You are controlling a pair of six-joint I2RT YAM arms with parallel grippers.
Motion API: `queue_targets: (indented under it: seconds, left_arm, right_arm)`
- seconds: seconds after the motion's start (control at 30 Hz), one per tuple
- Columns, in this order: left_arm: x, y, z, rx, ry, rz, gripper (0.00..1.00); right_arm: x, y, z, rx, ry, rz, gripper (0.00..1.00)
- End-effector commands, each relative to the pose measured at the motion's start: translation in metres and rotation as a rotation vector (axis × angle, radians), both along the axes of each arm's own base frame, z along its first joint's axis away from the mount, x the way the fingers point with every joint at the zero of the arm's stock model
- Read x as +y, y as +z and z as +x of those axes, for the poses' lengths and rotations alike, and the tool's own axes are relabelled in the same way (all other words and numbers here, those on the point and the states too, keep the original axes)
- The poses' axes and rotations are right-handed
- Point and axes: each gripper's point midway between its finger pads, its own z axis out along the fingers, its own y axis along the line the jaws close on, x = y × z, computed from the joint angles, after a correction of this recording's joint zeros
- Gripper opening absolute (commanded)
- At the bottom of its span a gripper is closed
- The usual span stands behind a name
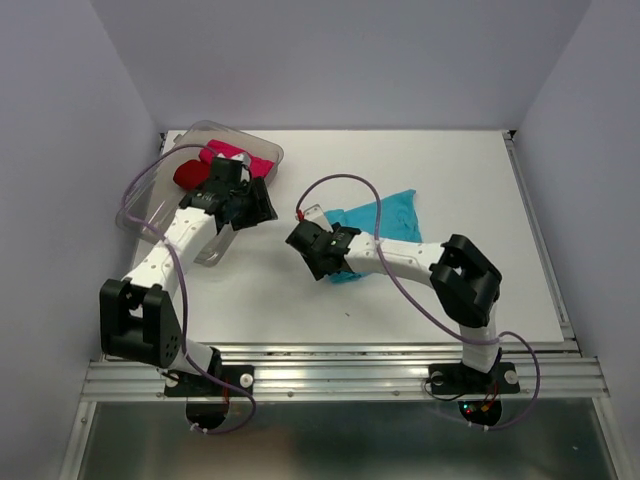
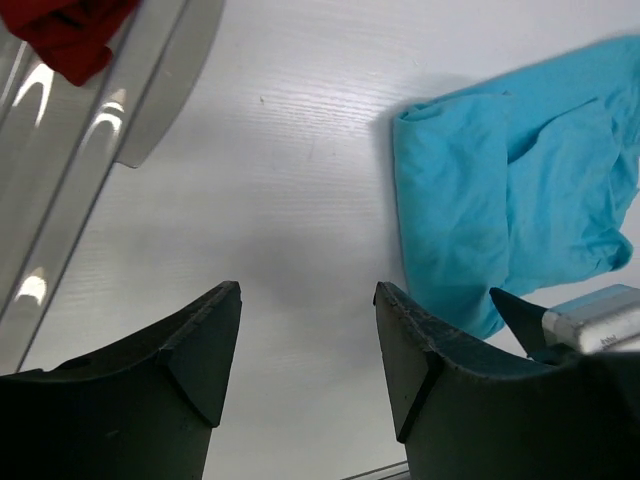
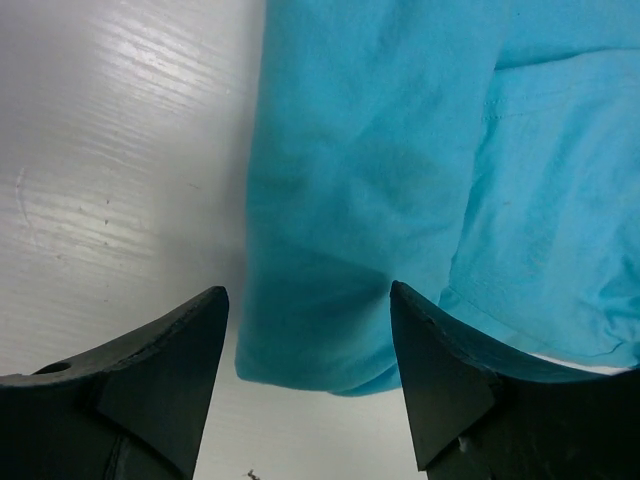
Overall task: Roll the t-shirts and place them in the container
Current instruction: Roll the T-shirt to the center of the board.
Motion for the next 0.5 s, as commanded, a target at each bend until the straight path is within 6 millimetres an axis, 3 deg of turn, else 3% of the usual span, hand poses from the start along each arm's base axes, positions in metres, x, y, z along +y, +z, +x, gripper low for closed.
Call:
queue_targets:
  seconds: [0.0,0.17,0.27,0.3,0.4,0.43,0.47]
  left_arm:
    - [0.021,0.015,-0.003,-0.034,0.072,0.002,0.67]
    - [0.02,0.01,-0.005,-0.017,0.082,-0.007,0.69]
    - [0.018,0.007,-0.007,-0.007,0.081,-0.018,0.72]
    - [0.017,0.005,-0.008,-0.001,0.082,-0.024,0.73]
    - [0.007,0.005,-0.011,-0.007,0.048,-0.078,0.77]
    - [0.001,0.006,-0.014,-0.005,0.023,-0.105,0.78]
    - [-0.004,0.006,-0.015,-0.011,0.009,-0.116,0.79]
  right_arm:
    - [0.01,0.013,0.015,-0.056,-0.014,-0.001,0.7]
    - [0.008,-0.017,0.015,-0.036,-0.043,-0.044,0.63]
    - [0.0,-0.035,0.015,-0.037,-0.072,-0.079,0.48]
    - [-0.002,-0.038,0.014,-0.034,-0.081,-0.08,0.39]
    - [-0.002,-0.039,0.009,-0.029,-0.082,-0.046,0.24]
    - [0.004,-0.026,0.011,-0.05,-0.078,0.009,0.14]
    - [-0.002,-0.029,0.007,-0.045,-0.075,0.013,0.06]
